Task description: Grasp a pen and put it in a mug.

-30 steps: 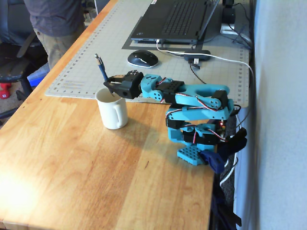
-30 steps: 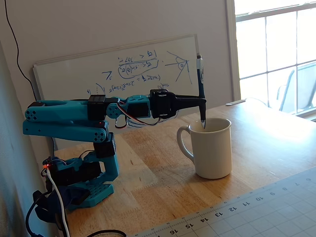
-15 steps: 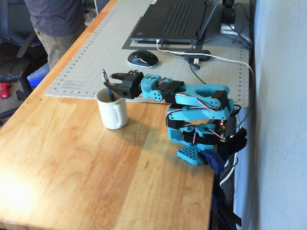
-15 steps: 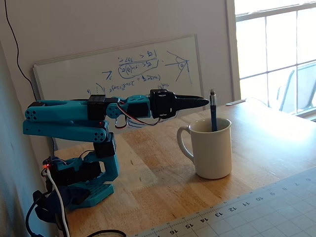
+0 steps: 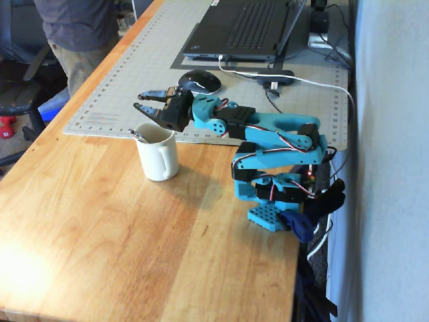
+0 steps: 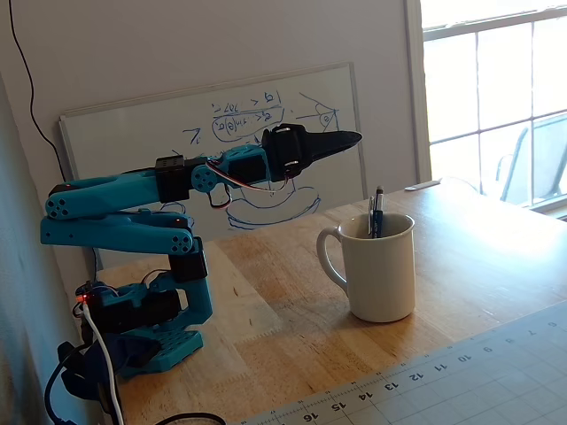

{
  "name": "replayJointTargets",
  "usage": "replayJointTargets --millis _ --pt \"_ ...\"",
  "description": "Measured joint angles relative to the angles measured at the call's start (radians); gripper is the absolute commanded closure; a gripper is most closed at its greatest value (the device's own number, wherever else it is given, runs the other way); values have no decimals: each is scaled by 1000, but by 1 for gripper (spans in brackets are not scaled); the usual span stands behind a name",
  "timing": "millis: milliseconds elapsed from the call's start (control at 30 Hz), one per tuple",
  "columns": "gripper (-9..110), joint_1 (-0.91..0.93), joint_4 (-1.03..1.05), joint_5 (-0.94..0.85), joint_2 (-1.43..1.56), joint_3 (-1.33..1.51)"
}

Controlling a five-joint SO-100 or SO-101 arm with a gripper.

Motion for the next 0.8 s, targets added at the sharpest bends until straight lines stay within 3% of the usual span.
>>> replayJointTargets --millis 267,467,800 --pt "101 -112 3 -575 0 0" --pt "101 -144 140 -951 2 0" --pt "101 -144 594 -1066 120 0"
